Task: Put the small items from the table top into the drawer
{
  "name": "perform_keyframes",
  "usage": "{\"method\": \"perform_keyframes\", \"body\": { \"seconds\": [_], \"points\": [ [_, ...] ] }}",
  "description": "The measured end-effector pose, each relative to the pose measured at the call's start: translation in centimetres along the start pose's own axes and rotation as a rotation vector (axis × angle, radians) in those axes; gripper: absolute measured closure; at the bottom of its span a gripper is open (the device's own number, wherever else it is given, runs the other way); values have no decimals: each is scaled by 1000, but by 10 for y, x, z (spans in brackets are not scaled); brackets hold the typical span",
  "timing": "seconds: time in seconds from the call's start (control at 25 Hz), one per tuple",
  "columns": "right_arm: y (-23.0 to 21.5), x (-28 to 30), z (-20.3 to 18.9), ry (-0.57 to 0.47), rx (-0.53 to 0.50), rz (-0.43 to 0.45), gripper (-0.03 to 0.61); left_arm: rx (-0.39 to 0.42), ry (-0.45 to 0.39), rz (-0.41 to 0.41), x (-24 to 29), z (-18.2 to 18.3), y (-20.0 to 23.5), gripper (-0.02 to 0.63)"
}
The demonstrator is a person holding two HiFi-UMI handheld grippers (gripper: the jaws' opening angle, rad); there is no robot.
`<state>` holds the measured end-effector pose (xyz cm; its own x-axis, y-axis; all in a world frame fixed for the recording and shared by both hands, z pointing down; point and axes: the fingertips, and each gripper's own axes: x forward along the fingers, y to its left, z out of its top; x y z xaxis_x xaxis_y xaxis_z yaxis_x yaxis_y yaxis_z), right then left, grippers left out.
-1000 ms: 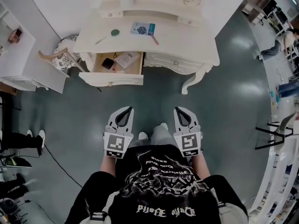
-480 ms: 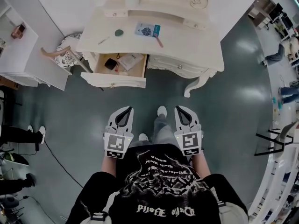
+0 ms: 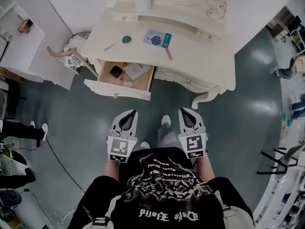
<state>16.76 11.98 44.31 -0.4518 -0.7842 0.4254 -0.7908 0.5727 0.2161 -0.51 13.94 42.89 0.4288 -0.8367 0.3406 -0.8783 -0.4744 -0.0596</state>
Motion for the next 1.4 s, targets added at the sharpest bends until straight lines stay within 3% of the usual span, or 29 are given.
{"method": "perform_keyframes", "body": {
  "seconds": [0.92, 1.4],
  "points": [
    [-130, 106, 18, -34, -63, 202, 568, -67, 26, 164, 138, 54, 4, 598],
    [-142, 129, 13, -29, -86, 284, 568, -86, 33, 203, 171, 58, 1, 598]
  ]
}}
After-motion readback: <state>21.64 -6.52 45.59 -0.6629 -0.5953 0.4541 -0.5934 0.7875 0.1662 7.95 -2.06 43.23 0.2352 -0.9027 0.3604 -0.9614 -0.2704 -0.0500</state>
